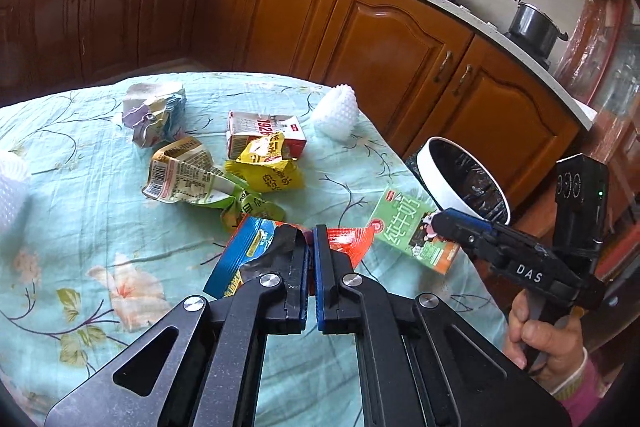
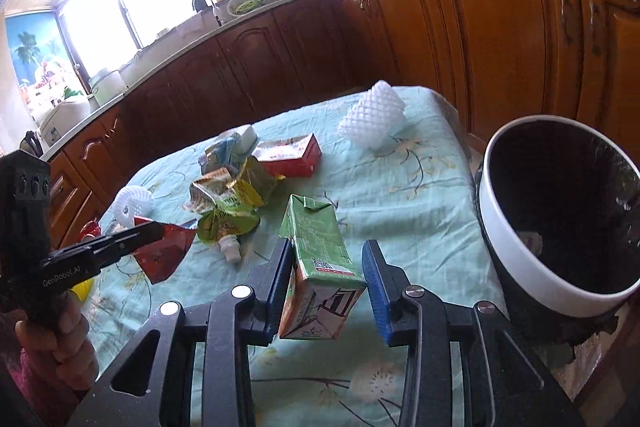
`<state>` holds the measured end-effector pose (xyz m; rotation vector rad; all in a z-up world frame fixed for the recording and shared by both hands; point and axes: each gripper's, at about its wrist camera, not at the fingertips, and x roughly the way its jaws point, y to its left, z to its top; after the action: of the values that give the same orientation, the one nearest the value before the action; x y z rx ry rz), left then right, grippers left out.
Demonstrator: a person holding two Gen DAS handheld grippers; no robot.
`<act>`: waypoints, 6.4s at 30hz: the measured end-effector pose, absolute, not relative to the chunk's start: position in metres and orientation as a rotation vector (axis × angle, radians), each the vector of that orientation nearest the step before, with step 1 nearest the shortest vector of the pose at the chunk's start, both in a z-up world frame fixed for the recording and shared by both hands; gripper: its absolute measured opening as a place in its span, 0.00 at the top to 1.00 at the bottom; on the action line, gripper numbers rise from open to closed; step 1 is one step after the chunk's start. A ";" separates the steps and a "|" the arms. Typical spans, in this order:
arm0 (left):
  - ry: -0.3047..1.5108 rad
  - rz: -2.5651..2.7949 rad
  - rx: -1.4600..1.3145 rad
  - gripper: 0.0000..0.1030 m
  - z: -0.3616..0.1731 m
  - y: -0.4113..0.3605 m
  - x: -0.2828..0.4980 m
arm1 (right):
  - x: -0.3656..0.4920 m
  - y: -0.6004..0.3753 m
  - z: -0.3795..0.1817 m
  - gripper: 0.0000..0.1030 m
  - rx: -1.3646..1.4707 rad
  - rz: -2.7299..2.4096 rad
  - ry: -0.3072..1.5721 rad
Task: Collect trash
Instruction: 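Carry the wrapper and carton over the bin and release both, then move both open tools back to the remaining trash, then grasp the yellow-green pouch with the left tool while the right tool grasps the yellow wrapper, then carry the pouch and yellow wrapper over the black bin and release both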
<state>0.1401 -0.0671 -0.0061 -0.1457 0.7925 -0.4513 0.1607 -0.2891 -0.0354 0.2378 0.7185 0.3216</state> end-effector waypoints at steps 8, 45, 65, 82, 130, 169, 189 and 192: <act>0.811 -0.441 -0.154 0.98 -0.011 -0.067 0.138 | 0.165 -0.277 -0.060 0.58 0.240 0.389 0.830; 0.811 -0.728 0.039 0.98 0.015 -0.271 0.179 | 0.139 -0.458 -0.019 0.69 0.348 -0.017 0.667; 0.877 -0.778 0.128 0.98 -0.004 -0.343 0.215 | 0.167 -0.497 -0.034 0.69 0.358 -0.053 0.729; 0.876 -0.736 0.058 0.56 -0.006 -0.306 0.204 | 0.156 -0.495 -0.029 0.42 0.430 -0.043 0.680; 0.937 -0.332 -0.588 0.54 -0.059 0.027 0.186 | 0.198 -0.254 -0.043 0.15 0.406 0.330 0.770; 0.790 -0.475 -0.415 0.94 0.007 -0.038 0.187 | 0.199 -0.284 -0.022 1.00 0.481 0.370 0.724; 0.752 -0.642 -0.227 0.94 0.033 -0.159 0.164 | 0.133 -0.385 -0.002 1.00 0.497 0.175 0.618; 0.747 -0.667 -0.200 0.94 0.037 -0.176 0.160 | 0.128 -0.398 -0.002 1.00 0.505 0.156 0.615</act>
<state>0.1605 -0.1763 0.0366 -0.1996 0.7471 -0.6666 0.1276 -0.3983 -0.0020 0.5051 0.6155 0.1564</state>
